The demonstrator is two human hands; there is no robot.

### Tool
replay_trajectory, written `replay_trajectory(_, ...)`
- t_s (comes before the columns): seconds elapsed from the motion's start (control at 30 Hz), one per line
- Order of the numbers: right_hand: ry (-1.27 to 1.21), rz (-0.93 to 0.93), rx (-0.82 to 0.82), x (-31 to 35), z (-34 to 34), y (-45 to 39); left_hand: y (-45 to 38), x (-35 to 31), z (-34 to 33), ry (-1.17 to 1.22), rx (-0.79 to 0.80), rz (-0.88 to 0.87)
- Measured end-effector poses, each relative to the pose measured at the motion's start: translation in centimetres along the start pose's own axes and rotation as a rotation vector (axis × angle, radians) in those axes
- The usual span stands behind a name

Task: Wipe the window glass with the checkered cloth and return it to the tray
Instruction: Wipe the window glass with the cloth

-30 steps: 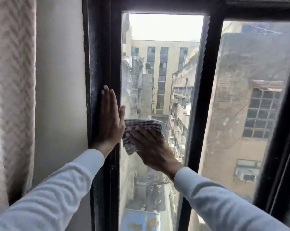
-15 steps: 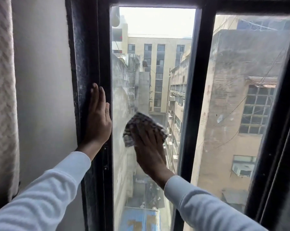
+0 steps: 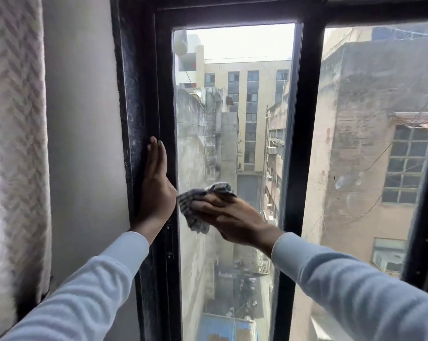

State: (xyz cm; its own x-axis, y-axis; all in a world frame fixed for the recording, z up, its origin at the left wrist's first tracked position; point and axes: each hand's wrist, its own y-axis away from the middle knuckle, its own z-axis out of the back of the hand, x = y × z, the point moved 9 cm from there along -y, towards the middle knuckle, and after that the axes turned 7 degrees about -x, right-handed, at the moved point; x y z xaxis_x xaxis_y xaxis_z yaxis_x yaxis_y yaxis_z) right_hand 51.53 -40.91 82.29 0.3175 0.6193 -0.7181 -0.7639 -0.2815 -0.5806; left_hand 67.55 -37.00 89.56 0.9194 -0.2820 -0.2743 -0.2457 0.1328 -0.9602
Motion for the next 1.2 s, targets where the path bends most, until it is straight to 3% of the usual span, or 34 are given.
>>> replay_trajectory(0.1, -0.014, -0.558, -0.203, -4.8, 2.3, 1.3, -0.1, -0.1, 0.0, -0.005, 0.009, 0.012)
replay_trajectory(0.13, -0.041, -0.611, -0.210, -3.2, 1.9, 2.2, -0.1, -0.2, 0.0, -0.007, 0.013, 0.008)
replay_trajectory(0.17, -0.079, -0.527, -0.134, -0.5, 1.1, 2.2, -0.2, -0.2, 0.0, -0.013, 0.016, 0.005)
replay_trajectory(0.2, -0.079, -0.329, -0.021, 2.3, 0.2, 1.8, -0.1, -0.1, 0.0, -0.025, 0.020, 0.005)
replay_trajectory(0.27, -0.046, -0.053, 0.066, 2.9, -0.1, 0.6, -0.1, -0.1, 0.0, -0.041, 0.035, 0.005)
replay_trajectory(0.3, -0.027, -0.088, 0.060, 1.1, 0.2, -0.2, 0.0, -0.1, -0.1, -0.041, 0.056, 0.009)
replay_trajectory(0.4, -0.136, -0.616, -0.055, -2.8, 1.7, 1.3, 0.1, 0.3, -0.3, -0.046, 0.148, 0.042)
replay_trajectory(0.43, -0.193, -0.678, -0.003, -1.3, 1.2, 2.8, 0.2, 0.4, -0.4, -0.051, 0.178, 0.067)
replay_trajectory(0.5, -0.311, -0.499, 0.234, 3.9, -0.3, 5.6, 0.2, -0.2, -0.2, -0.077, 0.183, 0.138)
replay_trajectory(0.57, -0.428, -0.450, 0.348, 5.1, 0.4, 8.3, 0.1, -2.4, 0.3, -0.136, 0.111, 0.132)
replay_trajectory(0.63, -0.380, -0.568, 0.191, 1.6, 3.8, 10.2, 1.0, -6.8, -0.4, -0.154, 0.127, -0.012)
replay_trajectory(0.77, -0.030, -0.804, -0.348, -9.5, 14.9, 15.5, 4.9, -17.3, -6.1, -0.139, 0.401, -0.455)
replay_trajectory(0.83, 0.109, -1.002, -0.436, -15.4, 18.0, 19.6, 6.3, -21.2, -9.2, -0.189, 0.469, -0.546)
replay_trajectory(0.9, 0.093, -1.177, -0.343, -17.6, 16.7, 22.9, 7.4, -22.9, -11.8, -0.286, 0.531, -0.562)
replay_trajectory(0.97, 0.032, -1.063, -0.123, -15.3, 12.2, 23.8, 8.4, -22.8, -13.5, -0.396, 0.549, -0.560)
replay_trajectory(1.03, -0.001, -0.684, 0.059, -12.5, 9.4, 22.3, 8.7, -22.6, -13.9, -0.464, 0.493, -0.564)
replay_trajectory(1.1, 0.054, -0.413, 0.055, -14.1, 9.9, 20.2, 8.7, -22.7, -13.9, -0.484, 0.442, -0.564)
replay_trajectory(1.13, 0.128, -0.443, 0.013, -15.9, 10.4, 20.0, 8.7, -22.8, -13.8, -0.483, 0.439, -0.564)
replay_trajectory(1.2, 0.168, -0.819, -0.123, -17.3, 11.7, 21.6, 8.8, -23.0, -13.5, -0.483, 0.453, -0.556)
